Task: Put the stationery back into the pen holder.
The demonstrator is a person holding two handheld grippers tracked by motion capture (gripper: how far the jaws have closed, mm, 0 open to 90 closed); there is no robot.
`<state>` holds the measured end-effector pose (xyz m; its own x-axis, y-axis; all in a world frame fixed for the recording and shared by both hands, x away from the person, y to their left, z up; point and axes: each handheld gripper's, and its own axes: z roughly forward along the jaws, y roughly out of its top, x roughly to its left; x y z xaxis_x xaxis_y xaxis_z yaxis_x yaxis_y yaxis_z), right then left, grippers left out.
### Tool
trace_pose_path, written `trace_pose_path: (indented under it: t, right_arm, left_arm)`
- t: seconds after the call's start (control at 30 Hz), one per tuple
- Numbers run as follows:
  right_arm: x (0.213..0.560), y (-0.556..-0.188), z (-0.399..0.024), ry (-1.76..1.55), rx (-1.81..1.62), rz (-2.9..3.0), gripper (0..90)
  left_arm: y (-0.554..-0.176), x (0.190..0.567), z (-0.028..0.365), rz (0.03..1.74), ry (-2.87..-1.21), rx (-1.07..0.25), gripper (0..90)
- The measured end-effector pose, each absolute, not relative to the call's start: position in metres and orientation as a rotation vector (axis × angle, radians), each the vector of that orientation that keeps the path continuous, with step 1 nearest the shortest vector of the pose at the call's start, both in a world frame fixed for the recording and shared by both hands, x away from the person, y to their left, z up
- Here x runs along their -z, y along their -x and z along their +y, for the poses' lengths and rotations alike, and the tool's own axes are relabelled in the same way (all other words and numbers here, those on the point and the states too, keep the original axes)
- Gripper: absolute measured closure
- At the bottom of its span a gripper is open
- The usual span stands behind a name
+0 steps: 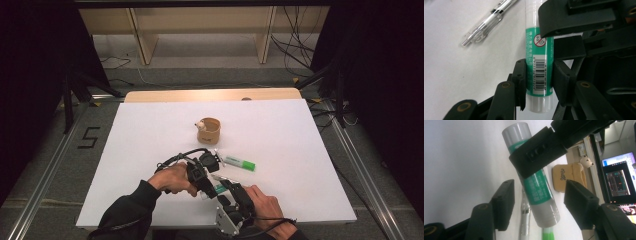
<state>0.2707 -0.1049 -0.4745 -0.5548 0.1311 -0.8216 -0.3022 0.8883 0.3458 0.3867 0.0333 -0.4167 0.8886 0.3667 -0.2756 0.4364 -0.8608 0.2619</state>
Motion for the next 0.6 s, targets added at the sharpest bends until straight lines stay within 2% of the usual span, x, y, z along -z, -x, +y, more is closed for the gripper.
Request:
trace_pose_path:
  t: [0.6]
  right_arm:
    - [0.4780,-0.2685,-0.1042,0.175,-0.509,2.075,56.3]
  left_arm:
    - [-0.3837,0.4157,0.0284,0.580,-2.728,0.342,65.6]
